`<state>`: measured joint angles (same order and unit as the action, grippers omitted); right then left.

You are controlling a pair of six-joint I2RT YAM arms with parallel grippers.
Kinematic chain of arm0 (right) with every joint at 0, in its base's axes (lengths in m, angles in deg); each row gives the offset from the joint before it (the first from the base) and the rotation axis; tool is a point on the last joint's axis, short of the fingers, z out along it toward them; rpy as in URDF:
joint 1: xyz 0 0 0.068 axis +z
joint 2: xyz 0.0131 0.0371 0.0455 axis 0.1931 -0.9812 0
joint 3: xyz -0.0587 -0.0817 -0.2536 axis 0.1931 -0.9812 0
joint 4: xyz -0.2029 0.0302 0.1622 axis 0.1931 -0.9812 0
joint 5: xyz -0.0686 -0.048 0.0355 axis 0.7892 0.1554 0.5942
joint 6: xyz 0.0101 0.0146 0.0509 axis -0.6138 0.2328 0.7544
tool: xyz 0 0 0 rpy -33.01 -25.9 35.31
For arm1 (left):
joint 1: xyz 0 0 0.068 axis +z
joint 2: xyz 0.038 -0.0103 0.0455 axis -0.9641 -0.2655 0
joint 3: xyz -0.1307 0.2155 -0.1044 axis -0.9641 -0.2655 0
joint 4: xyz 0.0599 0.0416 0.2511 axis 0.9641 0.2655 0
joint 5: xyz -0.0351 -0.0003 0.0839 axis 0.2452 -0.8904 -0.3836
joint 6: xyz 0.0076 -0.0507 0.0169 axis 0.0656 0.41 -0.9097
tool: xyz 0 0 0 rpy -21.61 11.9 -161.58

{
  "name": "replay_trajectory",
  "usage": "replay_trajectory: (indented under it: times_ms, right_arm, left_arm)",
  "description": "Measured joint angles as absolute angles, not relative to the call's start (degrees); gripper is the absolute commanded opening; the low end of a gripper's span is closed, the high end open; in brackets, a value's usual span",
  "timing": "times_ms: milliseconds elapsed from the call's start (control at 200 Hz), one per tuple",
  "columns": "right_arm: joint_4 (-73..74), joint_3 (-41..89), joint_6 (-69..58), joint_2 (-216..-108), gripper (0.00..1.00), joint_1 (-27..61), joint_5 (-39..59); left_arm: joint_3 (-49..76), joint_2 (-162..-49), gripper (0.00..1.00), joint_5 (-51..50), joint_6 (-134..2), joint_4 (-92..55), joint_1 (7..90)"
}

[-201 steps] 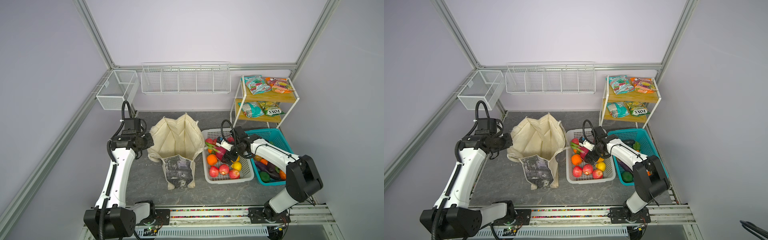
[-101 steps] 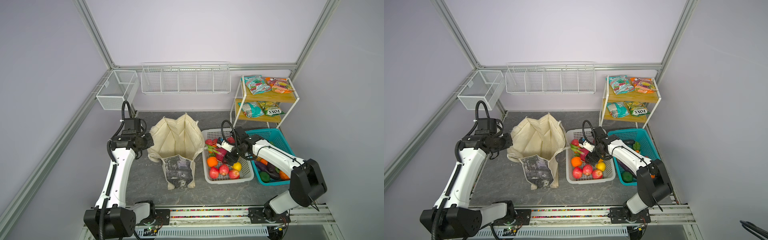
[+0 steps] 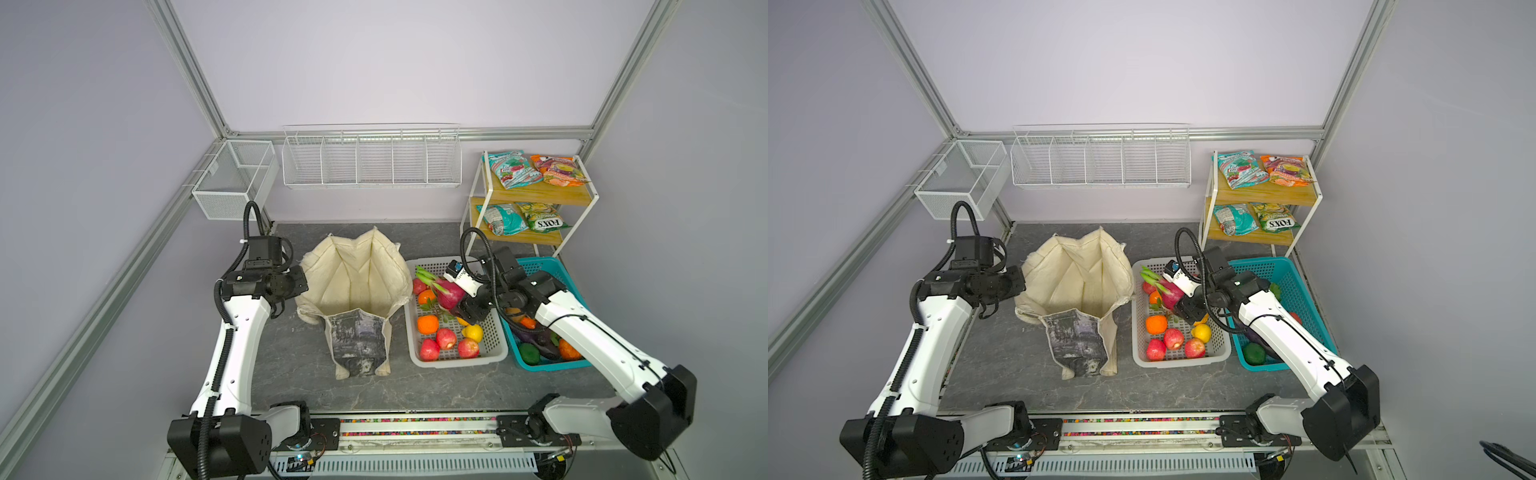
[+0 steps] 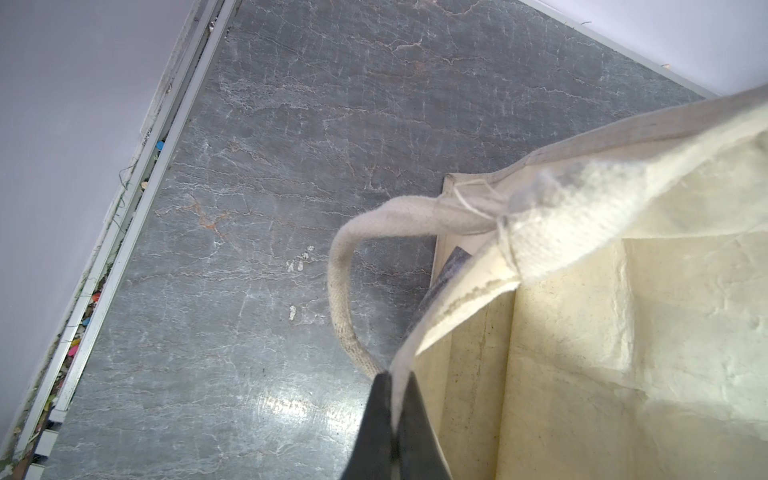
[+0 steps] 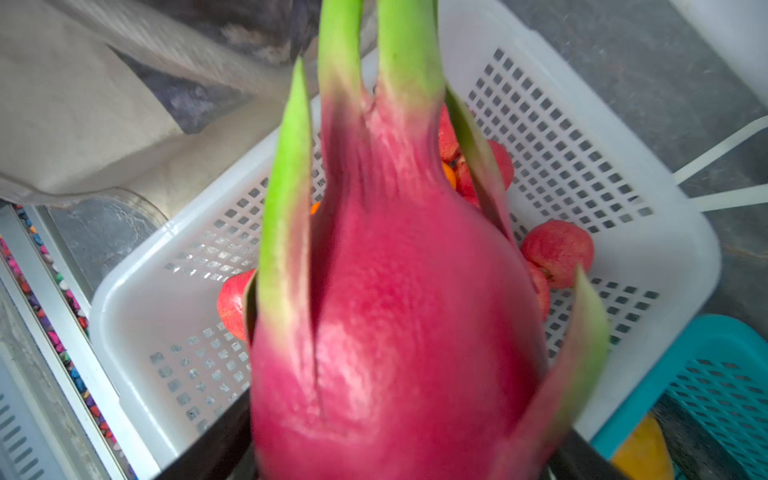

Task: Place the food into the grocery bag and tie it
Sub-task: 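Lift the dragon fruit with the right gripper and carry it over the bag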

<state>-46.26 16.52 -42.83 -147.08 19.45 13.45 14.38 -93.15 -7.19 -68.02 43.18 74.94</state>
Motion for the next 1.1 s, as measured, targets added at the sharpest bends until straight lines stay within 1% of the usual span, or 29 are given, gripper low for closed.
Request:
replay_trajectory:
  times_ms: [210, 420, 590, 765, 920, 1100]
  right_arm:
    - [-48.1, 23.0, -40.9, -143.1, 0.74, 20.4, 14.7]
    - [-48.9, 31.5, -40.0, -144.1, 0.76, 26.8, 16.0]
    - [-48.8, 38.8, -40.1, -149.7, 0.76, 33.6, 17.6]
    - [-48.5, 44.8, -40.7, -157.6, 0.78, 38.5, 18.3]
    - [-48.3, 50.5, -41.5, -164.8, 0.78, 40.9, 18.0]
    - [-48.5, 56.9, -42.4, -172.4, 0.77, 41.6, 16.8]
  left_arm:
    - [14.4, -93.1, 0.00, -6.7, -68.0, 43.0, 74.9]
    - [14.4, -93.1, 0.00, -5.9, -68.0, 42.9, 75.0]
    - [14.4, -93.1, 0.00, -5.4, -68.0, 42.8, 75.0]
    - [14.4, -93.1, 0.00, -5.1, -68.0, 42.7, 75.0]
    - [14.4, -93.1, 0.00, -4.9, -68.0, 42.6, 75.0]
    - [14.3, -93.1, 0.00, -4.5, -68.0, 42.5, 75.0]
